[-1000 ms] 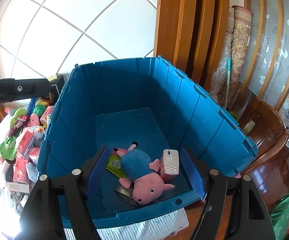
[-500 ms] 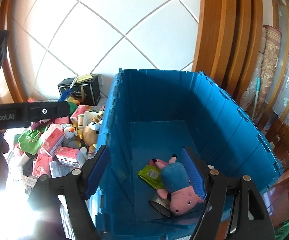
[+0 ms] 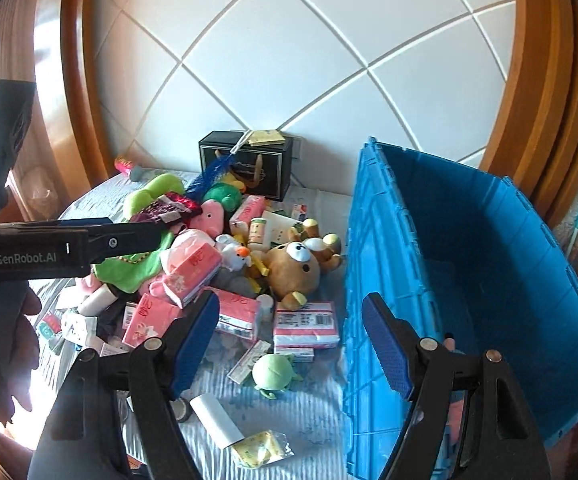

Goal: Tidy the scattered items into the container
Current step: 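Move both tools out of the crate back over the pile on the bed, then grasp the white alcohol-wipes pack with the left tool while the right tool reaches toward a white jar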

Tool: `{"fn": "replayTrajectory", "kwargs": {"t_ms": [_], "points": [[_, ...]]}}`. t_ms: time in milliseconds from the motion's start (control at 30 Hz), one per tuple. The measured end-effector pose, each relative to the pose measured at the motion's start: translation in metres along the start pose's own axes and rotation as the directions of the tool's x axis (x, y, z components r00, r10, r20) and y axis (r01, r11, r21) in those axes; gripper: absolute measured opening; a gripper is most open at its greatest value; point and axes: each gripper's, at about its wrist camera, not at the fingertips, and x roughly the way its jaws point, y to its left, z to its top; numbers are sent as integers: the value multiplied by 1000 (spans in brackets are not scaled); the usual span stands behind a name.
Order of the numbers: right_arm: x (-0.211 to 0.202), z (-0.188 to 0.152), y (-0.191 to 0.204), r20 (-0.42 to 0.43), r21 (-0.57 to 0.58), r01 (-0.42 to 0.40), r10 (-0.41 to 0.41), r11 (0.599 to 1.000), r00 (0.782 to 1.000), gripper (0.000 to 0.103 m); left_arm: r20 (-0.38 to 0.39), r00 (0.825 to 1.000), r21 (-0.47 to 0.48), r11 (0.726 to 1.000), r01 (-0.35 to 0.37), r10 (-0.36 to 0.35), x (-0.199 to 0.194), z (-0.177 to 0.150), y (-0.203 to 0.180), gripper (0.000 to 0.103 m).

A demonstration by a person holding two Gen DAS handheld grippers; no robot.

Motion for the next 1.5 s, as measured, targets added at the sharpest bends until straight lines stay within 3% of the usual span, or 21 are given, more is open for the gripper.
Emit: {"fn": "replayTrajectory", "kwargs": {"t_ms": [367,600,1000,1233,1500], "points": [[44,-4,88,-65,-76,-83,78,994,995,73,-28,992,-45,992,-121,120,-6,-26,114,88],[76,-16,122,-132,-71,-85,76,994,988,73,-77,988,-51,989,-136,132,-5,-45,169,88],[113,-44,162,-214,-79,-62,43,995,976,73,-167,977,-51,989,-139,129,14,-78,226,88],[136,-65,167,-274,-80,-63,38,995,961,73,-245,961,-82,985,-152,128,37,-103,250,88],[151,-72,173,-300,-80,-91,63,993,952,73,-305,932,-162,954,-254,196,54,-129,292,88]]}}
